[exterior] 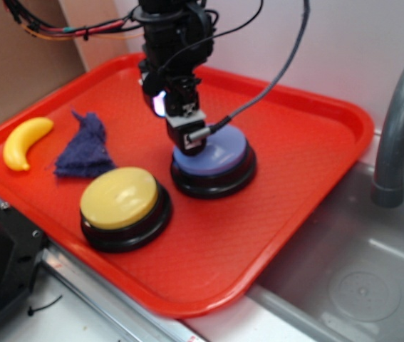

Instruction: Push the purple button.

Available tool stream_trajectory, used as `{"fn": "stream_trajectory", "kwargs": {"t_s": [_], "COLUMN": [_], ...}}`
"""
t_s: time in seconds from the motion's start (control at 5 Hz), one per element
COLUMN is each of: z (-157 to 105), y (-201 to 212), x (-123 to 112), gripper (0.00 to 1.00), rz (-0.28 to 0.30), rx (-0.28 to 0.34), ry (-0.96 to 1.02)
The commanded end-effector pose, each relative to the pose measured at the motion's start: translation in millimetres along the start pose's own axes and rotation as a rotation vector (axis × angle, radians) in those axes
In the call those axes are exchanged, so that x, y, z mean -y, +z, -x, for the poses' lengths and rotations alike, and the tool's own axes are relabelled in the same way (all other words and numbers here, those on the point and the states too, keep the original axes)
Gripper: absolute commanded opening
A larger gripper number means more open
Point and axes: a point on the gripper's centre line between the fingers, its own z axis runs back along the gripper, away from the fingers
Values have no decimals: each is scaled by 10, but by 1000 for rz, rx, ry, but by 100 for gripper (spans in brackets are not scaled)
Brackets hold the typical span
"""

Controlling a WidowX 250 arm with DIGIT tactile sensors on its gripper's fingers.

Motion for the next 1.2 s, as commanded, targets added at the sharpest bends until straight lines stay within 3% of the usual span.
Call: {"fn": "stream_trajectory", "kwargs": {"t_s": [0.0,0.2,0.6,1.0], "z": [-317,-389,-371,-242], "y": [109,63,-156,11], "x": [304,347,195,82], "gripper": [100,100,100,100], "rz": [-62,-54,-26,-26], "rx": [126,114,14,33], "ry": [-133,-158,-136,-92]}}
